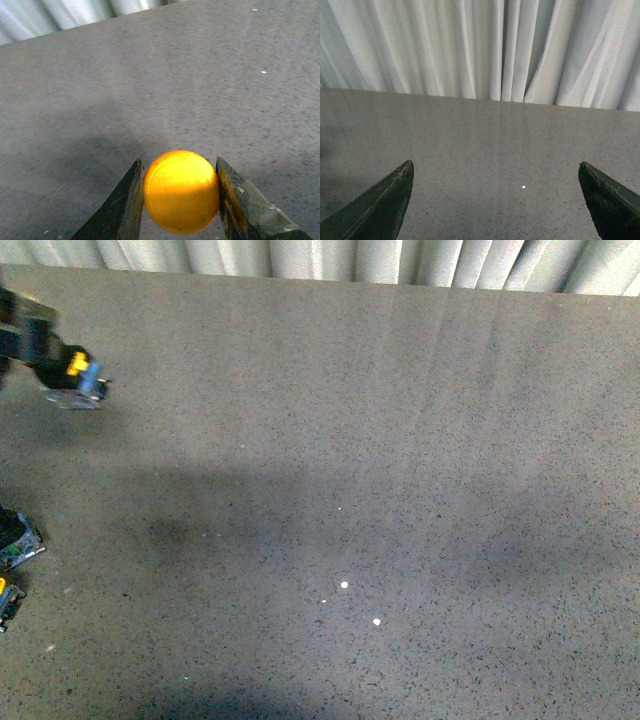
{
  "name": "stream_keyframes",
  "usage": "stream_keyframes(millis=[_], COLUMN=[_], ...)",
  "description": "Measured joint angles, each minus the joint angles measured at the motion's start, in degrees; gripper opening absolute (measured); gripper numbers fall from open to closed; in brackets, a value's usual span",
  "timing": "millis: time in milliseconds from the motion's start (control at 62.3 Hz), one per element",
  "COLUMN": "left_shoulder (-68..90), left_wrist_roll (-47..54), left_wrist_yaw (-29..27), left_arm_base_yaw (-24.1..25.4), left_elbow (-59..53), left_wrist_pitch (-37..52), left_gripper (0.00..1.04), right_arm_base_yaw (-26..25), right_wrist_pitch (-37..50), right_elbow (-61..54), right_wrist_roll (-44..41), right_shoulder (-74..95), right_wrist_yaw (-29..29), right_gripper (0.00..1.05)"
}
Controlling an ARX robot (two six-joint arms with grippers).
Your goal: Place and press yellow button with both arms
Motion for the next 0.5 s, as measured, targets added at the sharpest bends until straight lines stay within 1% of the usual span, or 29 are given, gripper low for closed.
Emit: stream_keyframes(millis=[112,241,369,497], left_shoulder=[4.5,9.2,13.4,17.0], left_wrist_roll=[-0.5,-0.6,-0.5,-0.5], left_wrist_yaw=[-2.6,-4.7,-6.4,-7.0], left_arm_base_yaw=[-7.0,-12.4,-15.8,-17.6], left_elbow=[0.0,0.1,0.2,0.6], left_wrist_pitch=[3.1,6.0,8.4,10.0], left_gripper=[0.33,0.33,0.33,0.33], right_arm_base_yaw=[0.0,0.0,0.0,0.0], right_wrist_pitch=[0.0,0.0,0.0,0.0], right_elbow=[0.0,0.0,0.0,0.0], right_wrist_roll=[0.0,0.0,0.0,0.0], right_shoulder=[0.0,0.0,0.0,0.0], right_wrist_yaw=[0.0,0.0,0.0,0.0], right_gripper=[0.96,0.96,0.96,0.96])
